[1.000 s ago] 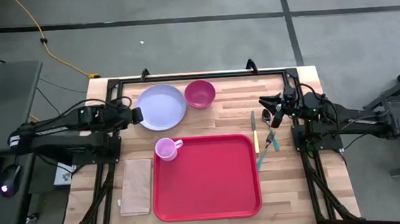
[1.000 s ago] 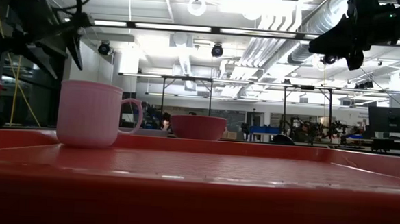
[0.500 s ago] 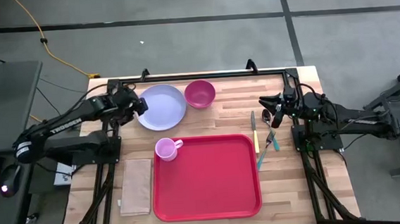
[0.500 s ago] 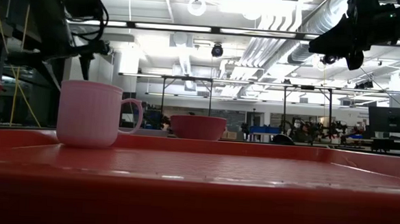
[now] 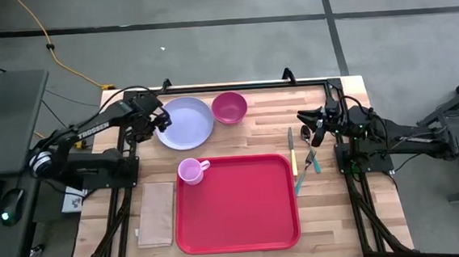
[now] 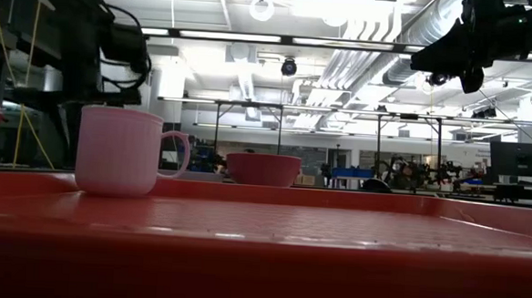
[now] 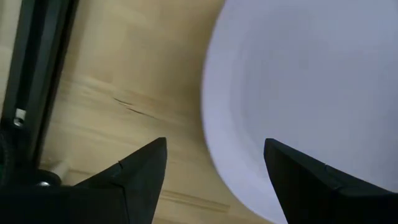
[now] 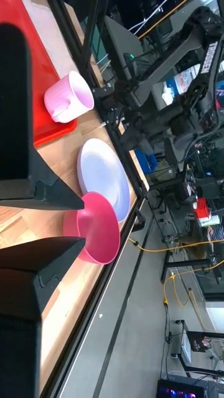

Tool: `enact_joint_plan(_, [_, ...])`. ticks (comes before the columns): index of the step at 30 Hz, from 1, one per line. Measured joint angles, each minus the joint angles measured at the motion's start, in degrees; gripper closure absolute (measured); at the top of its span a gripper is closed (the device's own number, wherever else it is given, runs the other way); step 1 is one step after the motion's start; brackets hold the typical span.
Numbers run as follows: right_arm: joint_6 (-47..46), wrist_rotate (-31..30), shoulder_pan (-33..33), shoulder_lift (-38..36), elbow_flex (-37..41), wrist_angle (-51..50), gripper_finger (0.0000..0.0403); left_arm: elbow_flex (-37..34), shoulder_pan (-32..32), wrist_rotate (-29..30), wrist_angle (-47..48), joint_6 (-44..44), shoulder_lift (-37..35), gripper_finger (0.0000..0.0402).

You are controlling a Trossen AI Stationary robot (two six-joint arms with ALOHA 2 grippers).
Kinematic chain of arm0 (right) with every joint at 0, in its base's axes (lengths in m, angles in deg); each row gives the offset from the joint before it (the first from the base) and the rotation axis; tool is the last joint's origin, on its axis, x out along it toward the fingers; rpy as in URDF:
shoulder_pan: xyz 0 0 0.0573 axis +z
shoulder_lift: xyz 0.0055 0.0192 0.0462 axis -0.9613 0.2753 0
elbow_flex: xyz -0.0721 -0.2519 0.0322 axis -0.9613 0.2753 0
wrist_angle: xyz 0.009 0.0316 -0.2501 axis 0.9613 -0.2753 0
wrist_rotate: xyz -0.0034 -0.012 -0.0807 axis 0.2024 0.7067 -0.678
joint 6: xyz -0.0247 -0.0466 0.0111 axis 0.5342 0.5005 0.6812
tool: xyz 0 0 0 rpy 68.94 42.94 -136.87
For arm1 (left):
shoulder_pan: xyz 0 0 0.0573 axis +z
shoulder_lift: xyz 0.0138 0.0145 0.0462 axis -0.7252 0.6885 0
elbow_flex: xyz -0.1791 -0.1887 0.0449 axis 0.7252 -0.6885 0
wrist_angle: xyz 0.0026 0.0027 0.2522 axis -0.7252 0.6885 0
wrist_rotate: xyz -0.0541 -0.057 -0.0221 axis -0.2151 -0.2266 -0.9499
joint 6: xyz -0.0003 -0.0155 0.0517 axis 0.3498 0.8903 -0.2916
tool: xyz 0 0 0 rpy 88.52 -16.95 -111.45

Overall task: Set up tray
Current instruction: Put the purple plate on the red serving tray to the bottom right of the pink mug

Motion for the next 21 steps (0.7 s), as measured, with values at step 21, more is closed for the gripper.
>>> enact_joint_plan(21, [-0.1,-0.2,0.0,0.0,0.0,0.7,0.0346,0.0,1.3,-1.1,-6.6,-4.1,10.5,0.0103])
